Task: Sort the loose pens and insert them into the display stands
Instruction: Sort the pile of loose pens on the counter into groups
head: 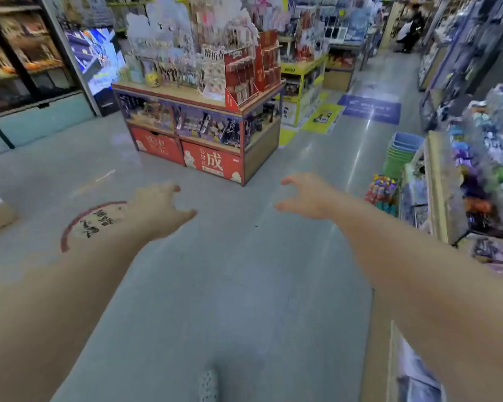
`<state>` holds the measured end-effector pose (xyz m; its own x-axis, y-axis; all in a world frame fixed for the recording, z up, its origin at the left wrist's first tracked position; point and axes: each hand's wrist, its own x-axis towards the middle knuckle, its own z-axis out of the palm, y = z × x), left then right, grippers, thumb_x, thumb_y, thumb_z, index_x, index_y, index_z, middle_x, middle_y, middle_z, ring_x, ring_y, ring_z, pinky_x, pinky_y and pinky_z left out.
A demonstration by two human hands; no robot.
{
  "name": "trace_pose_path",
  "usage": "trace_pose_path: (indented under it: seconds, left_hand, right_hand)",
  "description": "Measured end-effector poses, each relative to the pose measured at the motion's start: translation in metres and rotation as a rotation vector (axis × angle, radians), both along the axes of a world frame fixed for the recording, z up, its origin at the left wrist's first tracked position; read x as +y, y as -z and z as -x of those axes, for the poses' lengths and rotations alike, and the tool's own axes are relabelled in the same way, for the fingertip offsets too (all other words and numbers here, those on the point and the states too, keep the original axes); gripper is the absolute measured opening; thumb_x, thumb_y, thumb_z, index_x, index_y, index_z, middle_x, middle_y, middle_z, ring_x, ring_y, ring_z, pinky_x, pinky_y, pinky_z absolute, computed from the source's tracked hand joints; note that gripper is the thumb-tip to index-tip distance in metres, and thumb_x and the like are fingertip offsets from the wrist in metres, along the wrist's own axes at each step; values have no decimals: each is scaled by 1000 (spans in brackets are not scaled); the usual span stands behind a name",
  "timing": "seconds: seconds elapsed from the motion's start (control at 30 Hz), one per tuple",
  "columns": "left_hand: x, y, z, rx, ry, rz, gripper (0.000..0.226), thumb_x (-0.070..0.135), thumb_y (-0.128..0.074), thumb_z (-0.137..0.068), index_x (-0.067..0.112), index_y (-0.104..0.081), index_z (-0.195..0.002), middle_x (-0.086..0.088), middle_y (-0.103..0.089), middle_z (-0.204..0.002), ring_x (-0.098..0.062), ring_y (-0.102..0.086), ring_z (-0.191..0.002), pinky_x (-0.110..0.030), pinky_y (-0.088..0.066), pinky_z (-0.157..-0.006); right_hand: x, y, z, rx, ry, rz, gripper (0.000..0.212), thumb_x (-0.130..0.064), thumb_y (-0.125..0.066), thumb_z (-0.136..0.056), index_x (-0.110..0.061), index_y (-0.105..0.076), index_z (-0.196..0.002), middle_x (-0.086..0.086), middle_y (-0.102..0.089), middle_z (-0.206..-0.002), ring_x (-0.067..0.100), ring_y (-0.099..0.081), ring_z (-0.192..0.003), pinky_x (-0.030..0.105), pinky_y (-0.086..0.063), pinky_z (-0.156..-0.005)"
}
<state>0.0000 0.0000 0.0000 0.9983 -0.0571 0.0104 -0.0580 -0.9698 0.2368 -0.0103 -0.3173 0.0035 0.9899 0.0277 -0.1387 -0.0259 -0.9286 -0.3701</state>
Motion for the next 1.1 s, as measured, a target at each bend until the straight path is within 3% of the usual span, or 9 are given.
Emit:
trace_pose_path:
  seconds: [0.13,0.3,0.47,0.73,1.1]
  left_hand:
    - [-2,75,-47,180,33,-107,71,61,-65,-86,22,-48,-143,-13,-58,-135,-34,-49,-130,-43,-42,-104]
    - [-17,130,-150,307,35,39,70,59,-69,-85,19,-50,-139,-13,-59,-135,-34,-54,-125,-42,-44,-103]
    - [-46,170,-238,466,158,-23,72,62,-67,-85,19,-49,-141,-14,-52,-143,-36,-50,-130,-43,-43,-107]
    - [-121,199,-362,597,236,-87,70,64,-65,-86,23,-48,-140,-12,-53,-139,-33,-53,-125,-42,-46,-101]
    - [-318,209,-526,678,190,-66,66,56,-66,-90,18,-49,-141,-12,-52,-145,-31,-55,-126,-39,-45,-104]
  right_hand:
    - [-21,65,-24,157,56,27,72,-48,-73,-86,-20,-47,-146,14,-53,-142,28,-51,-130,29,-40,-100]
    - [-37,132,-81,280,172,28,73,-55,-71,-84,-20,-49,-144,10,-53,-146,26,-49,-134,33,-39,-109]
    - [-43,176,-131,456,309,-43,75,-57,-71,-84,-21,-47,-145,8,-51,-146,27,-48,-134,36,-39,-110]
    - [-99,208,-203,554,497,-212,69,-51,-71,-85,-25,-48,-144,5,-48,-149,23,-48,-134,37,-41,-109]
    - [-290,227,-368,591,540,-370,66,-48,-69,-89,-19,-48,-145,8,-48,-149,24,-50,-133,32,-41,-107]
